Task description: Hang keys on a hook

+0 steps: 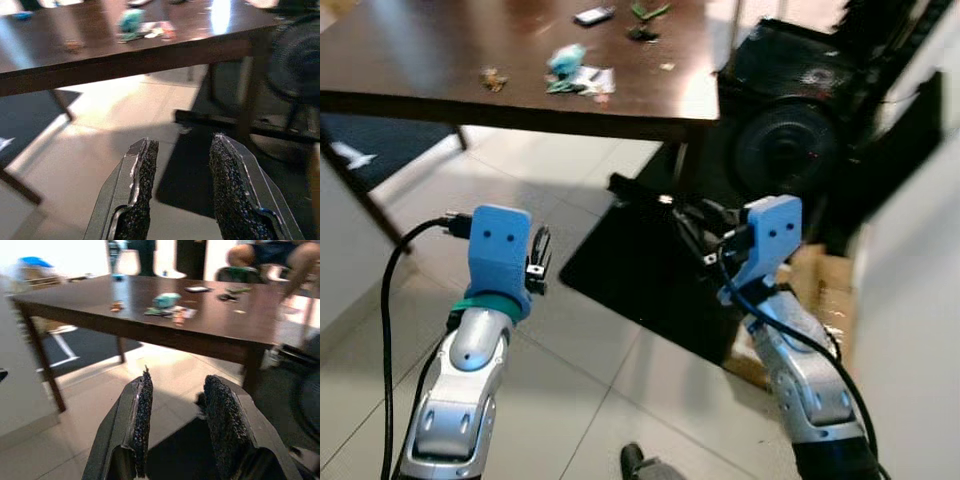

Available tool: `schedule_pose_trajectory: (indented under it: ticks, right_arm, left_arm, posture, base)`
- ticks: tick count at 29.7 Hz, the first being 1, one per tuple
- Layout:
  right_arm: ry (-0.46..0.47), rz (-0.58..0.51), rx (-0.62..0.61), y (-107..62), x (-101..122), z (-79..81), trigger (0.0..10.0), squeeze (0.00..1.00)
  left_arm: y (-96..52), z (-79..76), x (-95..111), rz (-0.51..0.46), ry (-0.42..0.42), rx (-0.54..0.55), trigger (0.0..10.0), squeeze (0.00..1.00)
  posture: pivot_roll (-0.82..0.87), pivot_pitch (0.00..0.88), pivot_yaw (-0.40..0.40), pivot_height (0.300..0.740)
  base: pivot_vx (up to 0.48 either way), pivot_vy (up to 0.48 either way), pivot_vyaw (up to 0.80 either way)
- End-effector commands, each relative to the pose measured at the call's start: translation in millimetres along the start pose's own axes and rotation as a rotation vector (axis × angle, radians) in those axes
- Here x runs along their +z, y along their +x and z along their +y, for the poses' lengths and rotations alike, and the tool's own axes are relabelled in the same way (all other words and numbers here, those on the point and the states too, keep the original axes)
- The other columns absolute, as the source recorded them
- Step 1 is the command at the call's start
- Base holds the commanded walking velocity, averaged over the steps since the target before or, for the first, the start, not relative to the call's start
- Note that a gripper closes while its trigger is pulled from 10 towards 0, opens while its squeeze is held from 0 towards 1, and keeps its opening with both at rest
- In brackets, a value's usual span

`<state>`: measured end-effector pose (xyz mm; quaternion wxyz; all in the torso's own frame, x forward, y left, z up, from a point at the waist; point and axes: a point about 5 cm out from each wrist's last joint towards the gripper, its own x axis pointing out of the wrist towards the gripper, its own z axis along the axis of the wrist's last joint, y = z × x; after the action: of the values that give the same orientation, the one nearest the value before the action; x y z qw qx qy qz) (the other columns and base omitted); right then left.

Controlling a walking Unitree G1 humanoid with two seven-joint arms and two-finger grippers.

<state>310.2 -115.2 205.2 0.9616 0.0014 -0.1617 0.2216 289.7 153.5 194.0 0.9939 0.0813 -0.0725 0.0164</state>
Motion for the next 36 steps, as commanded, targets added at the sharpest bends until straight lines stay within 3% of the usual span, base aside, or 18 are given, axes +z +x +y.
schedule_pose_trajectory:
  ticks: [1, 5, 16, 26, 36]
  right_arm:
    - [0.003, 0.027, 0.001, -2.7, -6, 1.1, 10.0, 0.0]
    - [-0.001, 0.025, 0.006, -2.8, -6, 2.2, 10.0, 0.0]
    - [-0.011, 0.028, 0.038, -3.8, -9, 8.5, 10.0, 0.0]
    - [-0.018, -0.009, 0.06, 8.6, -3, 8.2, 10.0, 0.0]
    - [-0.027, -0.03, 0.068, 16.6, 2, 7.2, 10.0, 0.0]
  left_arm:
    - [-2.2, 0.2, -3, 0.008, 0.003, -0.002, 10.0, 0.0]
    - [-2.9, -0.5, -3, 0.0, 0.008, -0.008, 10.0, 0.0]
    - [-5.0, -1.7, -7, 0.001, 0.01, -0.009, 10.0, 0.0]
    - [-8.0, -3.2, -8, -0.014, 0.02, 0.031, 10.0, 0.0]
    - [-6.8, -3.0, -7, -0.026, 0.005, 0.045, 10.0, 0.0]
  posture:
    - [-0.04, 0.143, 0.068, 0.74]
    - [-0.04, 0.138, 0.068, 0.74]
    - [-0.03, 0.114, 0.062, 0.74]
    - [-0.02, 0.078, 0.003, 0.74]
    - [-0.02, 0.076, -0.003, 0.74]
  base:
    - [0.0, 0.0, -0.8]
    - [0.154, 0.0, -0.8]
    - [0.48, 0.0, 0.0]
    - [0.337, 0.0, 0.0]
    - [0.338, 0.0, 0.0]
